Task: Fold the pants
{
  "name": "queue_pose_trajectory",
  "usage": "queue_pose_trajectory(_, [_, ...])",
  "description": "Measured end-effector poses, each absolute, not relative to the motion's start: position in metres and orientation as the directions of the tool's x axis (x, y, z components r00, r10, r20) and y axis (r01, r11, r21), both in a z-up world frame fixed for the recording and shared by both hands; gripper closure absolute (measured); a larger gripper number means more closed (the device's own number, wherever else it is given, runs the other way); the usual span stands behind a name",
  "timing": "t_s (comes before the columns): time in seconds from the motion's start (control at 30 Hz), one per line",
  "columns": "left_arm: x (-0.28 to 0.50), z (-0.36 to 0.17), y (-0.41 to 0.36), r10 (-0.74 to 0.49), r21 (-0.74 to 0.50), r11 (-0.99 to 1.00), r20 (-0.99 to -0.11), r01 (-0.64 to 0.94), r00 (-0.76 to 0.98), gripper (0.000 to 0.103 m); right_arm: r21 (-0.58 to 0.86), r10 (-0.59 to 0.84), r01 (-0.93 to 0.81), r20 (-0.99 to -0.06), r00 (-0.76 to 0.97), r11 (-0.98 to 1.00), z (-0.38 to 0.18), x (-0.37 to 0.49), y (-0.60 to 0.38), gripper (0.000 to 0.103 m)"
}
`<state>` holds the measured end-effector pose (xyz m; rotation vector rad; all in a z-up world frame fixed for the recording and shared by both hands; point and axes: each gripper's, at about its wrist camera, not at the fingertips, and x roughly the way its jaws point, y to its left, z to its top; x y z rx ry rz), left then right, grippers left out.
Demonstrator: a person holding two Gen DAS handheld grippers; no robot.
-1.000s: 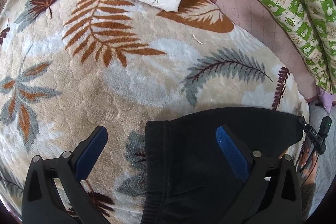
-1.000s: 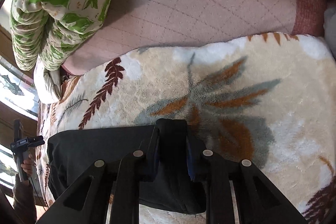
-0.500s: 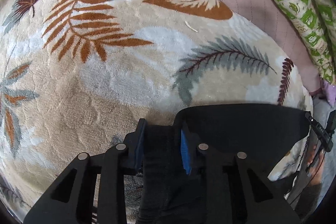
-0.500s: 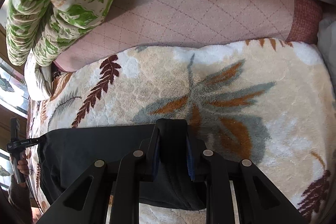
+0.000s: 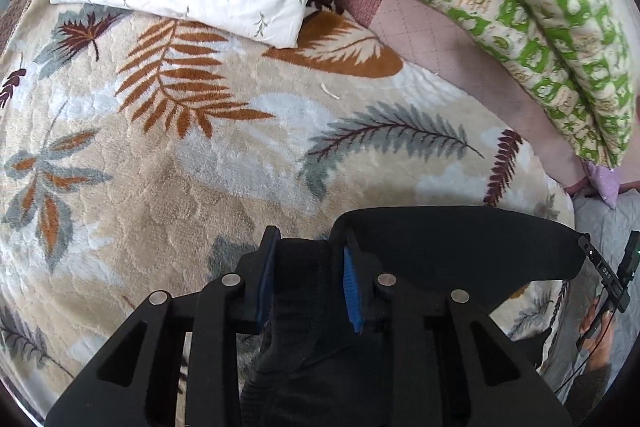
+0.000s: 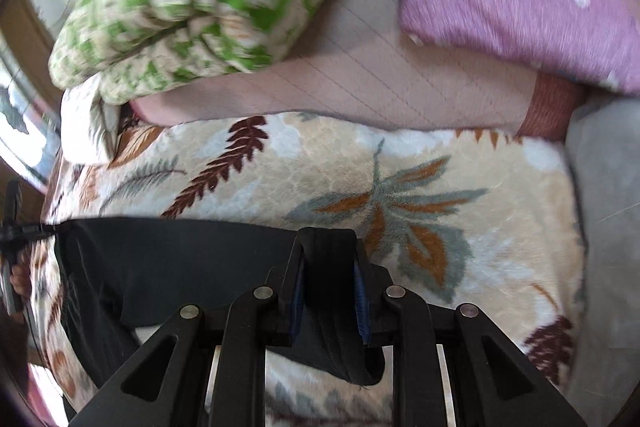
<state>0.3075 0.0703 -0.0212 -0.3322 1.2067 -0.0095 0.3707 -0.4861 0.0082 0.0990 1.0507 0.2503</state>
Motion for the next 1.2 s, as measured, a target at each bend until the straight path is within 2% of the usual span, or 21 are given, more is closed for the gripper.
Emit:
queue_pose_trajectory(0.23, [0.275,-0.004,0.066,-0.192,-0.277,0.946,-0.897,-0.168,0.398,0.077,0.148,0.228,-0.195,-0.833,0.503,0.97,0.04,0.328,-0.483,0.083])
queue_pose_trajectory(0.57, [0.213,0.01,0.062,-0.194,-0.28,0.948,-0.883,-0.149,0.427,0.077,0.132,0.232,-0.224,-0.828,0.511,0.966,0.045,0.253,-0.491,0.083])
queue_pose_trajectory(0.9, [0.143,-0.026,0.06,-0.191,-0.256,0.959,-0.903,-0.125,0.384,0.077,0.16,0.264,-0.254,-0.85,0.455,0.954,0.006,0.173,-0.493,0.083])
queue_pose_trajectory(1.2, [0.111,-0.063,0.053,-0.151,-0.178,0.982,-0.937,-0.06,0.314,0.076,0.112,0.237,-0.294,-0.868,0.436,0.949,-0.014,0.126,-0.479,0.083])
